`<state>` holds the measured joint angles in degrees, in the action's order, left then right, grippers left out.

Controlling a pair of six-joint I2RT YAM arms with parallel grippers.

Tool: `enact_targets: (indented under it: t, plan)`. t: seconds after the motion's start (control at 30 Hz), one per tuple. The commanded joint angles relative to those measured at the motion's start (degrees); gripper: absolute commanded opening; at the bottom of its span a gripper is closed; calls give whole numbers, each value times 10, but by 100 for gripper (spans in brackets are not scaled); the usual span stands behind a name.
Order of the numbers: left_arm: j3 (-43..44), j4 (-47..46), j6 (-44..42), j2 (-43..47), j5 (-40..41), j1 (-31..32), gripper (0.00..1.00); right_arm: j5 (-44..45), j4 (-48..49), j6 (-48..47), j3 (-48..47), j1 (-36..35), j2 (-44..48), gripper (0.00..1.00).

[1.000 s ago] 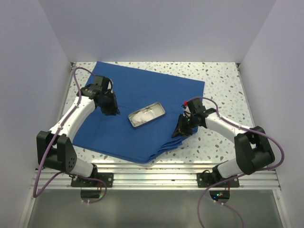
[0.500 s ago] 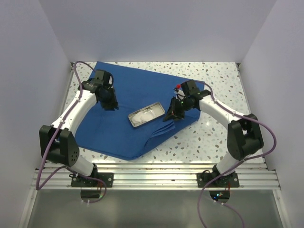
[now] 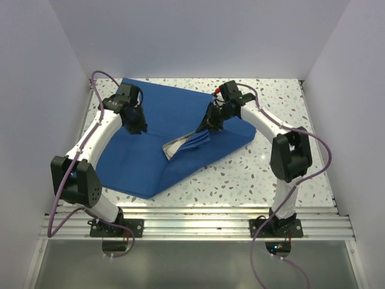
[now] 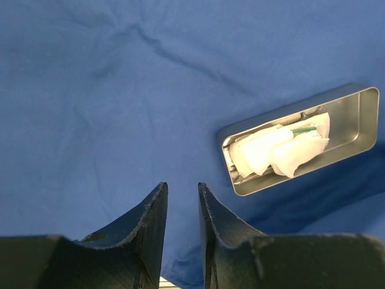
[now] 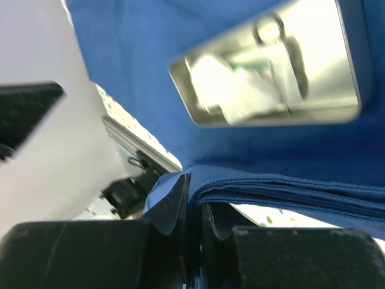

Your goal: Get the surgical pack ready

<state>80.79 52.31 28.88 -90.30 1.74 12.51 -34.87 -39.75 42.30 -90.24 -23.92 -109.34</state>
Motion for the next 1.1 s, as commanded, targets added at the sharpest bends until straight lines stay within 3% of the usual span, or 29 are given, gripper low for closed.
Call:
enact_targets:
  t: [0.0,0.67,1.07]
  plan:
    - [27,11,-14,3,20,-8,31,7,-10,33,-91,8,-31,0]
    - [38,17,-22,-6,14,-23,32,24,19,112,-314,15,-202,0]
    - [37,19,-21,-8,8,-26,32,6,75,138,-374,10,-261,0]
